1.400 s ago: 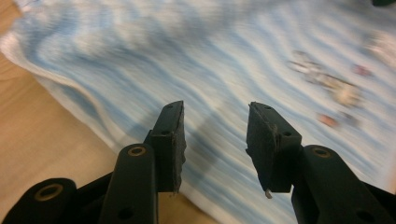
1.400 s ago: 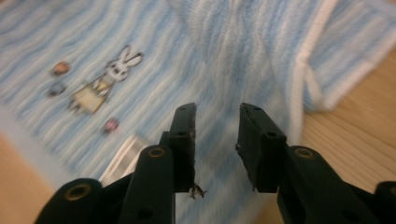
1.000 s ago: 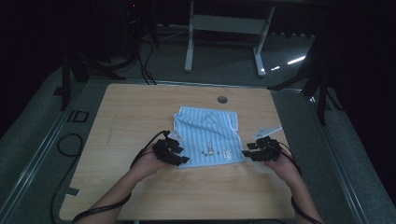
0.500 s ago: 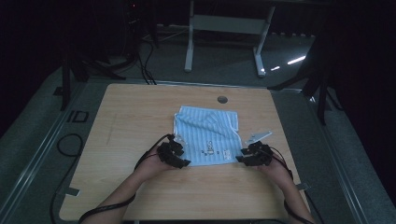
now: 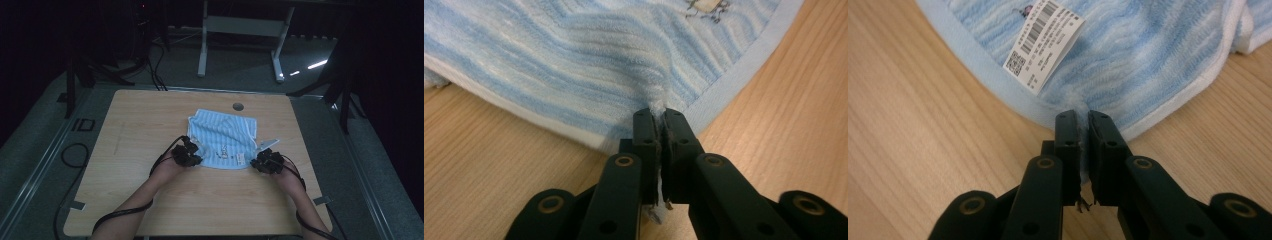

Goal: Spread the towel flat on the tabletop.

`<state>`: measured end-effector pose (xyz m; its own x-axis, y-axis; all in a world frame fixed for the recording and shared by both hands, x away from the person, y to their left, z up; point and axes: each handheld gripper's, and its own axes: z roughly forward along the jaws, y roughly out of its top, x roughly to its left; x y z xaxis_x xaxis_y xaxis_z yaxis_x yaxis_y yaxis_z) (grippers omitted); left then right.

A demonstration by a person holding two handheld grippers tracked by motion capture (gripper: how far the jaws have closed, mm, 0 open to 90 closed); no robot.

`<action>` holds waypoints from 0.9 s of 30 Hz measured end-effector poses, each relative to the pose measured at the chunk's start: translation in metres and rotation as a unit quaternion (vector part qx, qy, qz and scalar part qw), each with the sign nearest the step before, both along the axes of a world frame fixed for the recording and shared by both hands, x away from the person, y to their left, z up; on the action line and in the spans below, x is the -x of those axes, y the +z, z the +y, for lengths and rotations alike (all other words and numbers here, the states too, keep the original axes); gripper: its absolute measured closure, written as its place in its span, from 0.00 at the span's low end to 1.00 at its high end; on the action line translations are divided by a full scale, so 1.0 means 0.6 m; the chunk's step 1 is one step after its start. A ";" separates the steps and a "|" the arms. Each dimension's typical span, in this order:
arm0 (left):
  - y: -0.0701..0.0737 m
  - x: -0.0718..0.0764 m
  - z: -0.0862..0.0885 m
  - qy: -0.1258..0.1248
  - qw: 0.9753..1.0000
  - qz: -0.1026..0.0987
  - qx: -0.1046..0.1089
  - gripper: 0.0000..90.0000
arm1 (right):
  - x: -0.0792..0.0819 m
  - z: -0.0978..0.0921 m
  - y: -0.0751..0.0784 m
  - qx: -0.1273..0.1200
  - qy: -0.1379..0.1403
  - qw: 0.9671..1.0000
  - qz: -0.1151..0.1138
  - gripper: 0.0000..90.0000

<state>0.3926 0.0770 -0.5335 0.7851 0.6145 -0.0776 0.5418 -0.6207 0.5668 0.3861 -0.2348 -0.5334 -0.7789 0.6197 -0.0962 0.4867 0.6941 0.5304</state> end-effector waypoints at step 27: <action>0.113 0.240 0.052 -0.104 0.987 0.037 0.116 0.94 | 0.268 -0.063 0.162 -0.074 0.096 0.991 -0.057 0.92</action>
<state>0.2484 0.1085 -0.4655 0.8791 0.3999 -0.2595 0.4620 -0.5806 0.6705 0.2254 -0.2727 -0.4364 -0.8735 0.4744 -0.1093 0.2837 0.6785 0.6776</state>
